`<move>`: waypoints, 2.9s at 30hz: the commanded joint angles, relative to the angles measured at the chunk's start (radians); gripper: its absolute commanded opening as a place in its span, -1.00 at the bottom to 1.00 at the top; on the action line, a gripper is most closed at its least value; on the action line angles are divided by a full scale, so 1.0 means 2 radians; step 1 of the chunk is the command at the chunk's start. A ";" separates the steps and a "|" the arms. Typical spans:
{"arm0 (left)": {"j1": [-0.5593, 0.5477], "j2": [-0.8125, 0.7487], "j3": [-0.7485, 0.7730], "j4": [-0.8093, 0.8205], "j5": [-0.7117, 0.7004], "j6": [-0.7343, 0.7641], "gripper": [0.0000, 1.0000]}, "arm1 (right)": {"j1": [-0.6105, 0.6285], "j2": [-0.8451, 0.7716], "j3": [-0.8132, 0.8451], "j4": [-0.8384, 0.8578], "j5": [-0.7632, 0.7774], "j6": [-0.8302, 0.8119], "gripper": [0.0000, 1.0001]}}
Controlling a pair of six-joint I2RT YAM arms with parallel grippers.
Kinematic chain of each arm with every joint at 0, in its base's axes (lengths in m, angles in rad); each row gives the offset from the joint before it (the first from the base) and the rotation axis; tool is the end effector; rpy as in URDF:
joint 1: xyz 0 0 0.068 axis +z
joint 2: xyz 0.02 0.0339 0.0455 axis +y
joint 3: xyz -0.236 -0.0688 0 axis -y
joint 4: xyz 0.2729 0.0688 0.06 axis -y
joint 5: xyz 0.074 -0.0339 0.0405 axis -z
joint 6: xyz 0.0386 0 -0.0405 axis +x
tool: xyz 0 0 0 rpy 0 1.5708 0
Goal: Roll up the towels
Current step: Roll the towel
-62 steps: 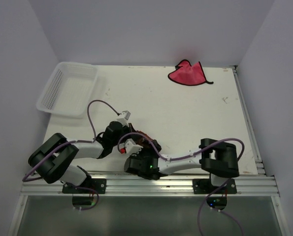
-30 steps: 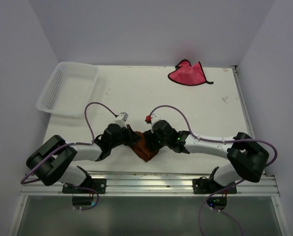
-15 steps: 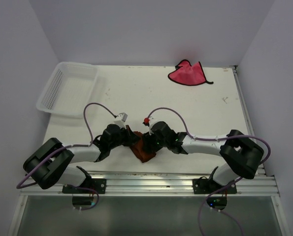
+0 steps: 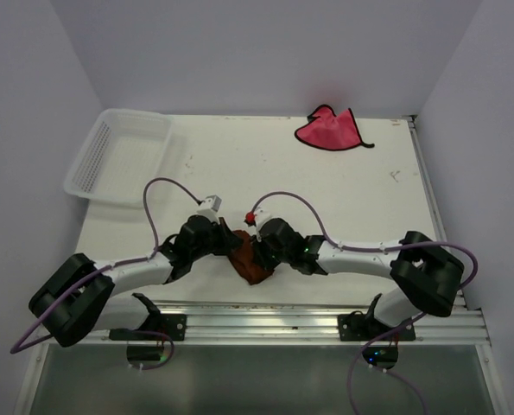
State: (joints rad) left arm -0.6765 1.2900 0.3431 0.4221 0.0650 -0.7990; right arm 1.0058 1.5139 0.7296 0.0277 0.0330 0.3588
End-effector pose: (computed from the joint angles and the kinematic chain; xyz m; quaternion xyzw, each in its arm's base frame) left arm 0.2012 -0.1648 0.0974 -0.0368 0.8652 -0.3566 0.3505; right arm 0.1746 0.2730 0.1216 -0.2857 0.8726 0.2379 0.3168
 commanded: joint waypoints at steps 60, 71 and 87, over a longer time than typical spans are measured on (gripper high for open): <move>0.001 0.073 0.014 0.003 -0.049 0.002 -1.00 | 0.153 0.022 0.115 -0.156 0.290 0.002 0.18; 0.001 0.060 0.019 -0.019 -0.059 0.011 -1.00 | 0.115 -0.001 0.051 -0.105 0.191 0.047 0.27; 0.001 0.045 0.022 -0.038 -0.066 0.015 -1.00 | 0.108 0.015 0.023 -0.078 0.135 0.076 -0.26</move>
State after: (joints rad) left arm -0.6712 1.3888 0.3836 0.4458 -0.0097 -0.8150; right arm 1.2213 1.5330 0.7906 -0.1539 0.3508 0.4808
